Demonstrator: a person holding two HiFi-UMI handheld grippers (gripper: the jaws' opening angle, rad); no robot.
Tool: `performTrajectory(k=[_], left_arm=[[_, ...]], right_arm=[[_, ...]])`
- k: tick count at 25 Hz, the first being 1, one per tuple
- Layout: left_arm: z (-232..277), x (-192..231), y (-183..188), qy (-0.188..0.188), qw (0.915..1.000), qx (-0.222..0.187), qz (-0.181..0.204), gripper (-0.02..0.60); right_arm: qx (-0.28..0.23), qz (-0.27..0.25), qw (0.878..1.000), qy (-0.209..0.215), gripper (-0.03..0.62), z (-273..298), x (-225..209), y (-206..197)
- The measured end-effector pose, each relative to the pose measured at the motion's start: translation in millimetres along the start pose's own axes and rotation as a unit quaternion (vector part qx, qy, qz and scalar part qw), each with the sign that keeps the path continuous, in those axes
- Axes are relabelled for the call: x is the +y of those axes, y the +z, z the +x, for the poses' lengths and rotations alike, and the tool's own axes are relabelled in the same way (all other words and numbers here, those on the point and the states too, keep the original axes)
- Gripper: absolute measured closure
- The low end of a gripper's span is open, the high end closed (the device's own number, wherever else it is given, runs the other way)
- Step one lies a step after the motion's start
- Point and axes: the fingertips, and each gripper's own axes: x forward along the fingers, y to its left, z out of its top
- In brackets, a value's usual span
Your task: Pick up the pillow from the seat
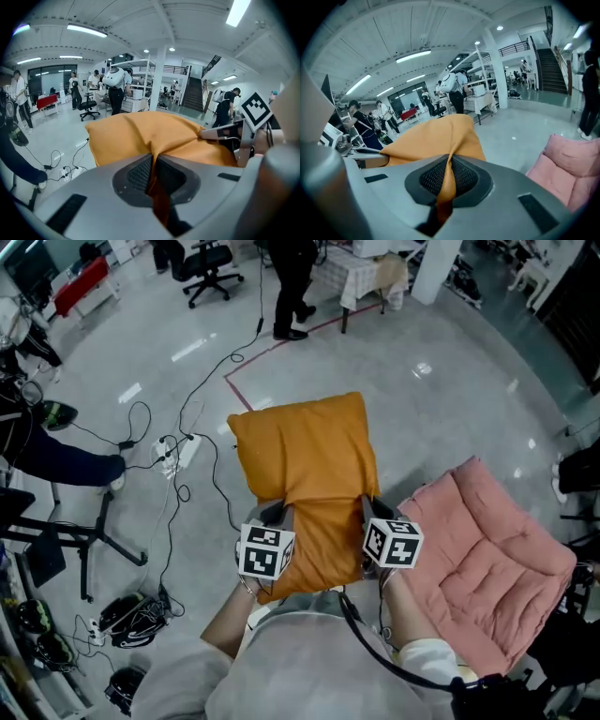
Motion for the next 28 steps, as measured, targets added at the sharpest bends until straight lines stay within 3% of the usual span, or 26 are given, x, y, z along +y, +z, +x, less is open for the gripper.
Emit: performTrajectory(k=[8,28], left_arm=[[-8.0,-10.1,-22.4,0.021,0.9995,0.020,-0.010,0.558],[-15.3,-8.1,-6.5,0.028,0.9996,-0.005,-0.005,0.558]], right_arm=[[0.031,0.017,0.999,0.030,0.560,3.2,-4.4,-31.5],[0.011,0.000,1.000,0.029,0.560,-1.1,0.1,-15.2]])
